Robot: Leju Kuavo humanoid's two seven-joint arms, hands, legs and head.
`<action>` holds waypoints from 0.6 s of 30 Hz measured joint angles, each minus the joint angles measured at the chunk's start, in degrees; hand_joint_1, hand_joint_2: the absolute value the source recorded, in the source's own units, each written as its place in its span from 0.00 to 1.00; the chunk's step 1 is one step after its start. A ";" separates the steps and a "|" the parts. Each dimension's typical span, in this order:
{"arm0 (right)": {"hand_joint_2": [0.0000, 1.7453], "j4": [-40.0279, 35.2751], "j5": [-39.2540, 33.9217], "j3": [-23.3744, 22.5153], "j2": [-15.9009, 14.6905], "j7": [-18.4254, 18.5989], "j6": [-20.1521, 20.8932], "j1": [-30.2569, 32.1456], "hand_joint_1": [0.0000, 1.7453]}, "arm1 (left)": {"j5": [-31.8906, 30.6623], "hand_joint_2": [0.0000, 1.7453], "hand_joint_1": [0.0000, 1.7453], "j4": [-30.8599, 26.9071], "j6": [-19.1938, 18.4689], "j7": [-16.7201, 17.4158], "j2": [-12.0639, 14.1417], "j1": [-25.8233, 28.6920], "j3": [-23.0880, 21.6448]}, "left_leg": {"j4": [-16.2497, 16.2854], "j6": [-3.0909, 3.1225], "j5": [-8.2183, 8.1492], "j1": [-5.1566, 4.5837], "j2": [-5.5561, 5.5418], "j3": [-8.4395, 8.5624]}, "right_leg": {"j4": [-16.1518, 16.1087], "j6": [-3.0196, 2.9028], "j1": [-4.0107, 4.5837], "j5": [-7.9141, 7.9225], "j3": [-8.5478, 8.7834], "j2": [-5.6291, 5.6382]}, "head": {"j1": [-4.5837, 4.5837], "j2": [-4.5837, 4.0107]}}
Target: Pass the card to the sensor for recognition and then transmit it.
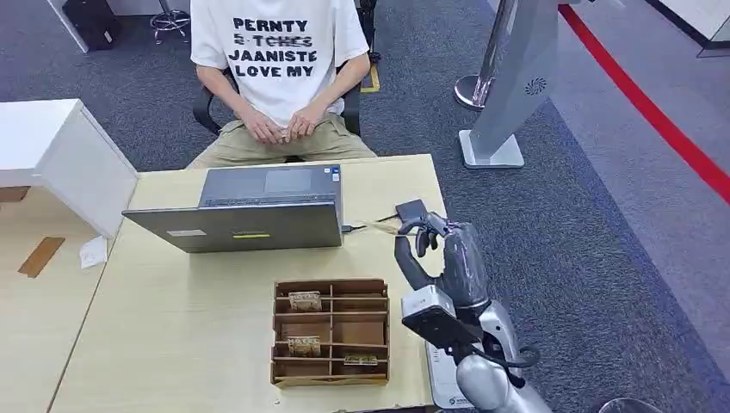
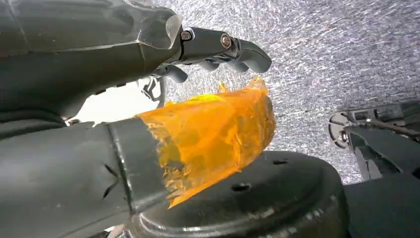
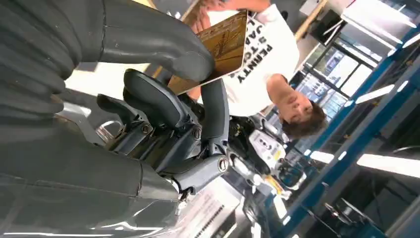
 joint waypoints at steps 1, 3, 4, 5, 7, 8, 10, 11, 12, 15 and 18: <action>1.00 0.44 0.06 0.04 0.04 0.48 0.37 -1.10 1.00 | -0.20 0.00 0.00 0.00 -0.04 0.11 0.00 -0.13 -0.11 | 0.00 0.00 0.00 0.00 -0.01 -0.01 | 0.00 0.00 0.00 0.00 0.00 -0.01 | 0.02 0.00; 1.00 1.74 0.33 0.13 0.30 1.55 0.81 -3.39 1.00 | -0.74 0.00 0.00 0.00 -0.26 0.44 0.00 -0.29 -0.41 | 0.00 0.00 0.00 0.00 0.01 0.00 | 0.01 0.00 0.00 0.00 0.00 0.01 | -0.02 0.00; 1.00 2.38 0.44 0.13 0.44 2.12 1.20 -4.45 1.00 | -0.96 0.00 0.00 0.00 -0.37 0.52 0.00 -0.37 -0.55 | 0.00 0.00 0.00 0.00 0.01 0.00 | 0.01 0.00 0.00 0.00 0.00 0.01 | 0.02 0.00; 1.00 3.19 0.79 0.18 0.57 2.69 1.51 -5.68 1.00 | -1.20 0.00 0.00 0.00 -0.42 0.66 0.00 -0.46 -0.83 | 0.00 0.00 0.00 0.00 0.01 0.00 | 0.01 0.00 0.00 0.00 0.00 0.01 | 0.00 0.00; 1.00 5.01 1.31 0.28 1.01 3.80 2.01 -8.11 1.00 | -1.71 0.00 0.00 0.00 -0.52 1.03 -0.02 -0.60 -1.31 | 0.00 0.00 0.00 0.00 0.00 0.00 | 0.01 0.00 0.00 0.00 0.00 0.01 | 0.00 0.00; 1.00 5.88 1.60 0.33 1.29 4.24 2.45 -9.40 1.00 | -1.88 0.00 0.00 0.00 -0.55 1.16 0.00 -0.72 -1.49 | 0.00 0.00 0.00 0.00 0.00 0.00 | 0.01 0.00 0.00 0.00 -0.01 0.01 | 0.00 0.00; 1.00 7.65 2.01 0.52 1.75 5.18 3.02 -11.66 1.00 | -2.21 0.00 0.00 0.00 -0.72 1.27 -0.02 -0.96 -1.81 | 0.00 0.00 0.01 0.01 -0.01 0.00 | 0.02 0.00 0.00 0.00 -0.01 0.00 | 0.04 0.00; 1.00 8.53 2.23 0.68 1.99 5.68 3.34 -12.79 1.00 | -2.43 0.00 0.00 0.00 -0.83 1.31 -0.02 -1.10 -1.90 | 0.00 0.00 0.01 0.01 0.00 0.00 | 0.02 -0.01 0.00 0.00 -0.01 0.00 | 0.00 0.00; 1.00 9.31 2.54 0.81 2.23 6.16 3.65 -13.72 1.00 | -2.62 0.00 0.00 0.00 -0.96 1.44 -0.02 -1.20 -2.01 | 0.00 0.00 0.01 0.01 0.00 0.00 | 0.02 -0.01 0.00 0.00 -0.01 0.00 | 0.02 0.00; 1.00 12.36 3.60 1.40 3.06 7.80 4.63 -16.92 1.00 | -3.19 0.00 0.00 0.00 -1.22 1.84 -0.02 -1.46 -2.82 | 0.00 0.00 0.01 0.01 0.01 -0.01 | 0.03 -0.01 0.00 0.01 -0.01 0.01 | -0.02 0.00; 1.00 14.61 4.70 1.81 3.87 9.09 5.35 -19.51 1.00 | -3.74 0.00 0.00 0.00 -1.38 2.29 -0.02 -1.61 -3.21 | 0.00 0.00 0.01 0.01 0.00 0.00 | 0.04 -0.01 0.00 0.01 -0.01 0.01 | 0.00 0.00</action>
